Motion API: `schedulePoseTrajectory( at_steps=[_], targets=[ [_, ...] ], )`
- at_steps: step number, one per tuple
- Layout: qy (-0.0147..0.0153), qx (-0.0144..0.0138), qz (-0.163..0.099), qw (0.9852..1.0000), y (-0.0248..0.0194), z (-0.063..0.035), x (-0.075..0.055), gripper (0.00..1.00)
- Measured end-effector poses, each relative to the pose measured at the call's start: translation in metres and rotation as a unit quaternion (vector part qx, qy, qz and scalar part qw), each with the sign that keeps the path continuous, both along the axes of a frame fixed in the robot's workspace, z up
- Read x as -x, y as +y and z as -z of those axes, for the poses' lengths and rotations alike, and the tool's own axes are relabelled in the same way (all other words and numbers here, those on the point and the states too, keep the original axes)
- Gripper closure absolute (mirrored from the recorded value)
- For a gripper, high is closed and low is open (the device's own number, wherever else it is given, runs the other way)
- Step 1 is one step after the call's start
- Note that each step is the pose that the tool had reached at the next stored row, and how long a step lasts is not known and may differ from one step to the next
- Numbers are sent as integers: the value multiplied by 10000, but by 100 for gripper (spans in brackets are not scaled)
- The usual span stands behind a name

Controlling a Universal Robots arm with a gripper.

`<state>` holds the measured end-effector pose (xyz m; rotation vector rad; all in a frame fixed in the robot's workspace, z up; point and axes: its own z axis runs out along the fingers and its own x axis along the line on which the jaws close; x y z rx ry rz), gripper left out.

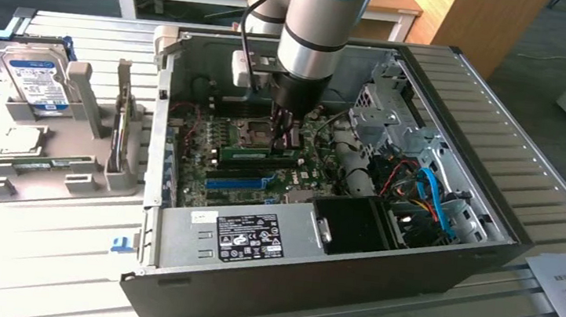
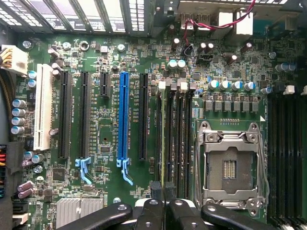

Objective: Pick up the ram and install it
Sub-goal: 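Insert the ram into the slot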

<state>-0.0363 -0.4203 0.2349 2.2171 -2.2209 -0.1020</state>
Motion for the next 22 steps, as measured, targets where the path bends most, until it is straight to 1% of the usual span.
schedulePoseTrajectory(
  at_steps=[17, 22],
  targets=[
    [-4, -1, 33, 10000, 0, 4, 12, 88],
    [-4, 0, 84, 10000, 0, 5, 12, 88]
  ],
)
